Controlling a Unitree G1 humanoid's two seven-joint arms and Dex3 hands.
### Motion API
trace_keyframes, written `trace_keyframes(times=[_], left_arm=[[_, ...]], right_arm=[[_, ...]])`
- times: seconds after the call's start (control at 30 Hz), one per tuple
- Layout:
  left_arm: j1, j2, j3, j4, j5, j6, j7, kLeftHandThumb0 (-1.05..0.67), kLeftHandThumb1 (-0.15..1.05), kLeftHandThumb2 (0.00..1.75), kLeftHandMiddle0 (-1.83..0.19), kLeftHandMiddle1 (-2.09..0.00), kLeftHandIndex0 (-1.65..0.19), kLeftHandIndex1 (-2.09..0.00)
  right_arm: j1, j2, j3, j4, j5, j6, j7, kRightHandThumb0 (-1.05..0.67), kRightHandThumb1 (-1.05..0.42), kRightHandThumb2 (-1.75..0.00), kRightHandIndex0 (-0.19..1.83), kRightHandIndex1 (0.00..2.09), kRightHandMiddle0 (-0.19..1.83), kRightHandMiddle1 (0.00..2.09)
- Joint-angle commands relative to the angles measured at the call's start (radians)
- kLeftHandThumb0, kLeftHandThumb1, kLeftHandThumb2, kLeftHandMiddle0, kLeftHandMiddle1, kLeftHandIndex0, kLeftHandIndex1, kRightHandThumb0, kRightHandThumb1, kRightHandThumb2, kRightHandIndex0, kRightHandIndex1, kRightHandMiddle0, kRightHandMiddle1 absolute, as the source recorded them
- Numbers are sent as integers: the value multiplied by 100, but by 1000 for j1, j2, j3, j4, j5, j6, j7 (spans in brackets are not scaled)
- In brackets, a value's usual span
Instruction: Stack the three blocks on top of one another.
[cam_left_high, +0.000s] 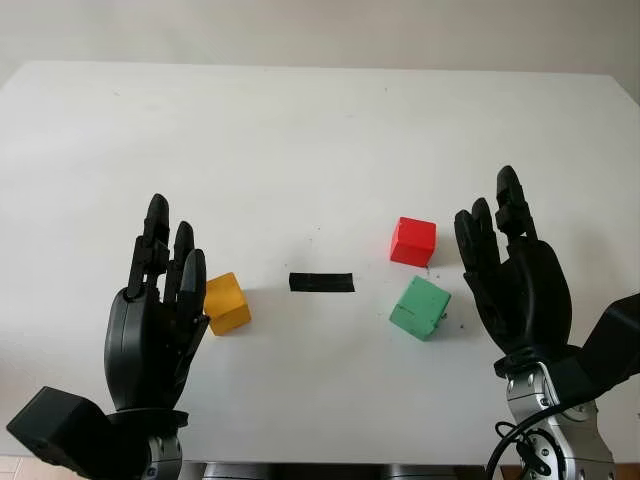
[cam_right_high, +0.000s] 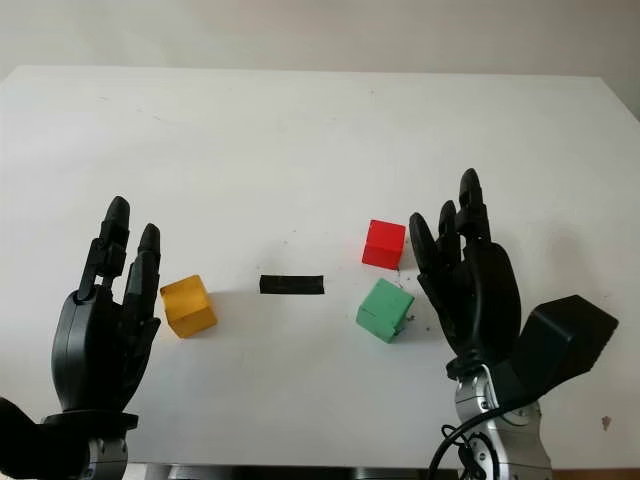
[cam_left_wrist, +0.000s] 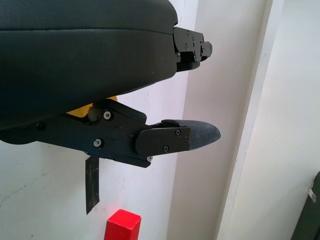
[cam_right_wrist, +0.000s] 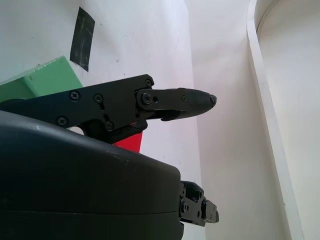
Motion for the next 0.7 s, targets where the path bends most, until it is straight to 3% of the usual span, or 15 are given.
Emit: trace_keyframes(times=[0.0, 0.3, 0.4, 0.67], left_arm=[[8, -2, -2, -15, 2, -10, 0, -49, 105, 42, -2, -5, -2, -5], [-6, -4, -1, -9, 6, -4, 7, -49, 105, 41, -2, -6, -2, -5], [-14, 1, 0, -1, 4, -11, 1, -49, 105, 42, -1, -5, -1, -5], [-21, -4, -13, -7, 9, -3, 6, -48, 105, 44, 0, -5, 0, -5]], right_arm=[[5, 2, -2, -8, 3, -7, -5, -44, -105, -32, -16, 6, -11, 6], [-25, -20, -6, 32, 6, -1, 17, -45, -105, -34, -18, 5, -13, 5], [-76, -60, -33, 58, 6, -18, 41, -44, -105, -32, -17, 5, -11, 6], [-402, -414, -80, 325, -140, -140, 221, -51, -103, -10, -4, 10, 1, 10]])
